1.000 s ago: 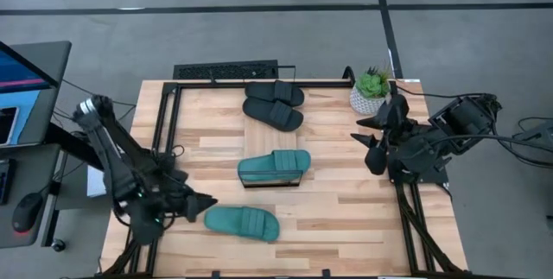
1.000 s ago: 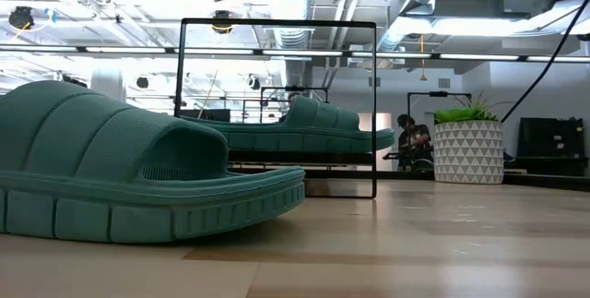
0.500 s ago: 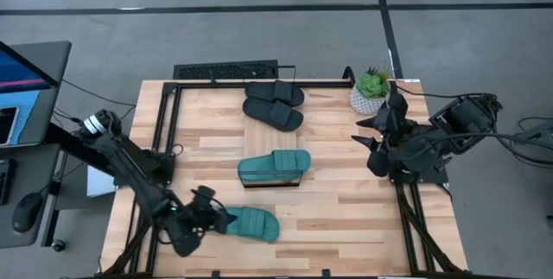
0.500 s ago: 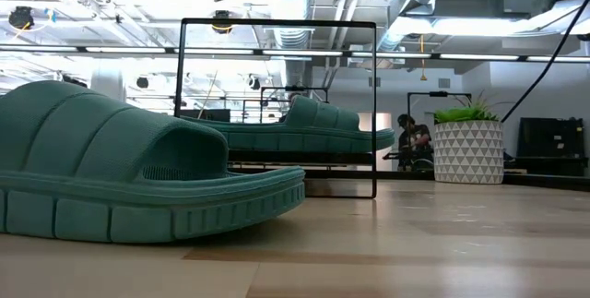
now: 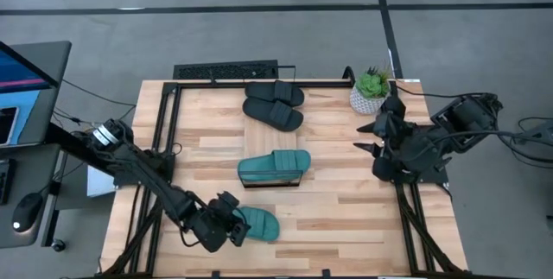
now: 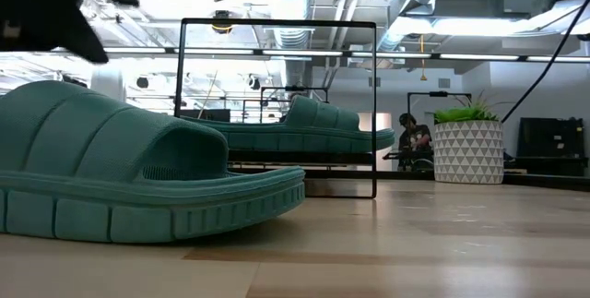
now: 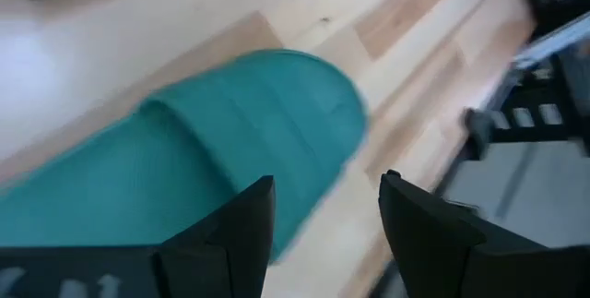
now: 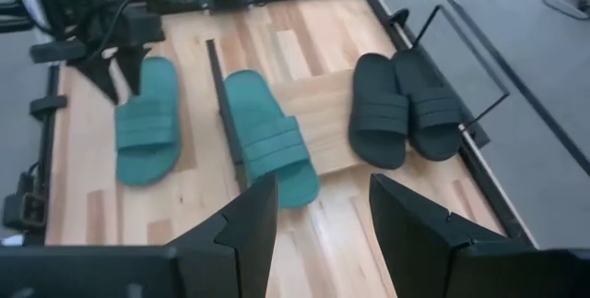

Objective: Pick and place slides into the shelf
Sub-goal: Put the green slides on the shelf

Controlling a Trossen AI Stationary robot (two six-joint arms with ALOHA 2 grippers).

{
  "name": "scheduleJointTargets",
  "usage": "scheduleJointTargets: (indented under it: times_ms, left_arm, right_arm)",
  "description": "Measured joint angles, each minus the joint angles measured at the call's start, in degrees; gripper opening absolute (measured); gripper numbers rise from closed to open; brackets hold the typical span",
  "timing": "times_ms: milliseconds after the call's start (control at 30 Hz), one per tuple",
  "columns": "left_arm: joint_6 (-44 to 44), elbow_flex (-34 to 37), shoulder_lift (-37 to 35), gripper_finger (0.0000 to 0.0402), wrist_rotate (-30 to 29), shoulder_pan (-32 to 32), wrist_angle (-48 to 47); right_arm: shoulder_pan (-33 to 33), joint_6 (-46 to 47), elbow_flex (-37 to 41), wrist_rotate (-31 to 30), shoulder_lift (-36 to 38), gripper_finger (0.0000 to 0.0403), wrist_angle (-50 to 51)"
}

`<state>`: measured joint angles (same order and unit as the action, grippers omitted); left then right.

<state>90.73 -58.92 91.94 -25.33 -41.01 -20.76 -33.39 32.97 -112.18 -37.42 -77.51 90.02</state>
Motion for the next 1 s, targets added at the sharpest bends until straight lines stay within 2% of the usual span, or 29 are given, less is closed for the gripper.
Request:
scheduleJointTargets:
  times_ms: [300,1000]
  left_arm:
    - [0.12,-0.02,0.0,0.0183,-2.24,0.84,-3.84]
    - [2.2,0.0,1.97,0.0183,2.5,2.44,-5.24]
  right_arm:
    - [0.02,-1.69,0.0,2.18,0.58,0.0166,-0.02]
    - [0.02,-3.04,0.0,4.63,1.56,0.0166,-0.01]
